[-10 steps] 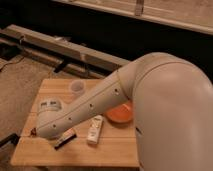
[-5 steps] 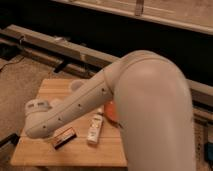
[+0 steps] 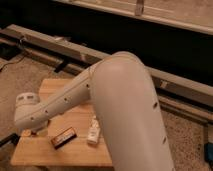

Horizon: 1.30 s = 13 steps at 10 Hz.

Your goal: Place the pepper in the ceramic bowl

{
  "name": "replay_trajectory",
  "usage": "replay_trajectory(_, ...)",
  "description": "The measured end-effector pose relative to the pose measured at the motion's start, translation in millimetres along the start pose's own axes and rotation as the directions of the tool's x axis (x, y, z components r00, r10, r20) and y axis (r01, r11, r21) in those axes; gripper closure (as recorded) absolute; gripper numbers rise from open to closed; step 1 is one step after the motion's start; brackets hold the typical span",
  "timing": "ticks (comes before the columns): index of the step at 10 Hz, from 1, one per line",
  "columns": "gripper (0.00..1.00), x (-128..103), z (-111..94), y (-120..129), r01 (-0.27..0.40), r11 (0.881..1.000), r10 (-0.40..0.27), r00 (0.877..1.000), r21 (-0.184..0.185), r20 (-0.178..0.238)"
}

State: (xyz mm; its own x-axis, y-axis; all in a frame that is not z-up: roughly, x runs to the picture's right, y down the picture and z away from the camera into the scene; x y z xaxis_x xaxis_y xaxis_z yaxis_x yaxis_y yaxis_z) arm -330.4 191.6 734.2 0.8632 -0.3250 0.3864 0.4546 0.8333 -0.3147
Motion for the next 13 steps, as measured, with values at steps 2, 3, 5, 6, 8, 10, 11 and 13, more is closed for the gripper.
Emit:
replay_trajectory(2,0.35,-7.1,20.5,-16.3,0.057,0.998,-0.057,0.998,-0.034,0.002)
replay_trajectory(3,0.35,-9.2,33.4,-22.7,0.080,0.995,-0.079,0.997,-0.054,0.004)
replay_trajectory(5,0.35,-6.9,49.6,-30.6,0.110,0.990,-0.111,0.994,-0.087,-0.003)
replay_trajectory(6,0.35,-9.6,59.0,-35.3,0.129,0.986,-0.130,0.992,-0.104,0.000)
replay_trajectory(8,0.35,-12.4,70.6,-40.5,0.149,0.981,-0.150,0.989,-0.128,0.002)
replay_trajectory(10,0.35,-11.3,79.9,-43.6,0.153,0.978,-0.153,0.988,-0.145,0.006)
replay_trajectory(11,0.35,-10.2,82.9,-44.3,0.152,0.977,-0.154,0.988,-0.152,0.003)
replay_trajectory(13,0.35,-13.5,88.8,-41.2,0.153,0.974,-0.155,0.988,-0.167,0.003)
